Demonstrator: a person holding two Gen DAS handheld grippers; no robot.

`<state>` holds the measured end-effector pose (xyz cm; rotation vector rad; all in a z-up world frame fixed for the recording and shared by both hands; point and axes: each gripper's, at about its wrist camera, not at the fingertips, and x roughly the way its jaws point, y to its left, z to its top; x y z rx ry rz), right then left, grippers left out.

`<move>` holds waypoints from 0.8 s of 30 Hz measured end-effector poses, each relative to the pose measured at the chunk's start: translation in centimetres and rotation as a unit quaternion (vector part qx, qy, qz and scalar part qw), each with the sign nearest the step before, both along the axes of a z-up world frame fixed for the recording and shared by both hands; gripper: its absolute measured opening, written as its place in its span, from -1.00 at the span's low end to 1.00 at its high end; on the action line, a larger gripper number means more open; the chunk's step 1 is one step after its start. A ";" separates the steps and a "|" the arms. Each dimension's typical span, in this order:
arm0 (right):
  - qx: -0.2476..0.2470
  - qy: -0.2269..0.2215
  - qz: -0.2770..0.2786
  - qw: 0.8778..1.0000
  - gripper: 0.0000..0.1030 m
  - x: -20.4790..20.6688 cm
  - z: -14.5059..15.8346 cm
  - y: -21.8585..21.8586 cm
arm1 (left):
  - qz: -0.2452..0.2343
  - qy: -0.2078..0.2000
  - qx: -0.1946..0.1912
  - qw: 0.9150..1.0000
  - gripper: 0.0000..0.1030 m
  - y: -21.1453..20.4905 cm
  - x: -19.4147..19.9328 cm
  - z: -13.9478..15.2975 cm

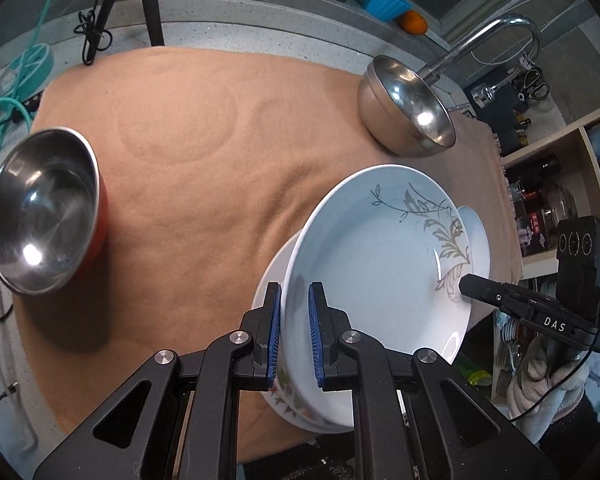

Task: Organize plates and bowls
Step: 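Lift the white leaf plate with both tools and carry it over the floral stack, then lower the white leaf plate onto the floral plates with both tools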

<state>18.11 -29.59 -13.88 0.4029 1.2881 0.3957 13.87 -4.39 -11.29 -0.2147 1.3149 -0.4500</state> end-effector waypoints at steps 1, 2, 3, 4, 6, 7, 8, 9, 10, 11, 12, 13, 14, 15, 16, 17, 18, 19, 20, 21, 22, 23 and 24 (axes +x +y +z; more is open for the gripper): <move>0.000 0.002 -0.001 1.000 -0.80 -0.2 -0.1 -0.1 | -0.001 0.002 0.000 1.000 -0.77 -0.1 -0.2 -0.1; -0.001 0.004 -0.001 1.000 -0.80 -0.4 -0.3 -0.2 | -0.002 0.003 0.000 1.000 -0.77 -0.2 -0.4 -0.2; -0.001 0.006 0.000 1.000 -0.80 -0.7 -0.4 -0.3 | -0.003 0.006 0.000 1.000 -0.77 -0.3 -0.5 -0.3; -0.001 0.007 -0.001 1.000 -0.80 -0.9 -0.5 -0.4 | -0.003 0.007 -0.001 1.000 -0.77 -0.3 -0.7 -0.4; -0.003 0.010 0.000 1.000 -0.80 -1.4 -0.8 -0.5 | -0.004 0.010 -0.002 1.000 -0.77 -0.4 -0.9 -0.5; -0.003 0.012 0.000 1.000 -0.80 -1.5 -0.9 -0.6 | -0.004 0.011 -0.003 1.000 -0.77 -0.4 -1.0 -0.6; -0.003 0.013 0.000 1.000 -0.80 -1.7 -0.9 -0.6 | -0.004 0.012 -0.003 1.000 -0.77 -0.4 -1.1 -0.6; -0.004 0.014 0.000 1.000 -0.80 -1.8 -1.0 -0.6 | -0.006 0.012 -0.002 1.000 -0.77 -0.4 -1.2 -0.7; -0.004 0.016 -0.001 1.000 -0.80 -1.9 -1.1 -0.7 | -0.007 0.013 -0.002 1.000 -0.77 -0.5 -1.3 -0.7; -0.005 0.017 -0.001 1.000 -0.80 -2.0 -1.2 -0.7 | -0.007 0.014 -0.002 1.000 -0.77 -0.5 -1.4 -0.8; -0.006 0.018 -0.001 1.000 -0.80 -2.1 -1.3 -0.7 | -0.008 0.015 -0.001 1.000 -0.77 -0.5 -1.5 -0.9; -0.006 0.018 -0.001 1.000 -0.80 -2.2 -1.3 -0.7 | -0.008 0.016 0.000 1.000 -0.77 -0.5 -1.5 -1.0; -0.007 0.019 -0.001 1.000 -0.80 -2.2 -1.3 -0.6 | -0.009 0.017 0.000 1.000 -0.77 -0.5 -1.6 -1.0; -0.007 0.019 0.000 1.000 -0.79 -2.3 -1.4 -0.6 | -0.010 0.018 0.000 1.000 -0.77 -0.5 -1.7 -1.1; -0.008 0.019 0.000 1.000 -0.80 -2.4 -1.4 -0.5 | -0.010 0.018 0.000 1.000 -0.77 -0.5 -1.7 -1.1; -0.008 0.020 0.000 1.000 -0.80 -2.4 -1.4 -0.5 | -0.010 0.018 0.001 1.000 -0.78 -0.5 -1.8 -1.2; -0.009 0.021 0.000 1.000 -0.80 -2.4 -1.5 -0.5 | -0.010 0.018 0.001 1.000 -0.78 -0.6 -1.7 -1.2; -0.009 0.021 -0.001 1.000 -0.79 -2.4 -1.5 -0.5 | -0.010 0.019 0.002 1.000 -0.78 -0.6 -1.8 -1.3; -0.009 0.022 -0.001 1.000 -0.79 -2.5 -1.6 -0.5 | -0.010 0.018 0.002 1.000 -0.77 -0.7 -1.8 -1.3; -0.009 0.023 -0.001 1.000 -0.79 -2.5 -1.6 -0.6 | -0.010 0.018 0.003 1.000 -0.77 -0.7 -1.8 -1.3; -0.010 0.023 -0.001 1.000 -0.79 -2.4 -1.7 -0.5 | -0.011 0.019 0.003 1.000 -0.77 -0.7 -1.8 -1.4; -0.010 0.024 -0.001 1.000 -0.80 -2.4 -1.7 -0.4 | -0.010 0.019 0.003 1.000 -0.78 -0.7 -1.9 -1.5; -0.011 0.024 -0.001 1.000 -0.80 -2.4 -1.7 -0.3 | -0.010 0.019 0.003 1.000 -0.77 -0.7 -2.0 -1.5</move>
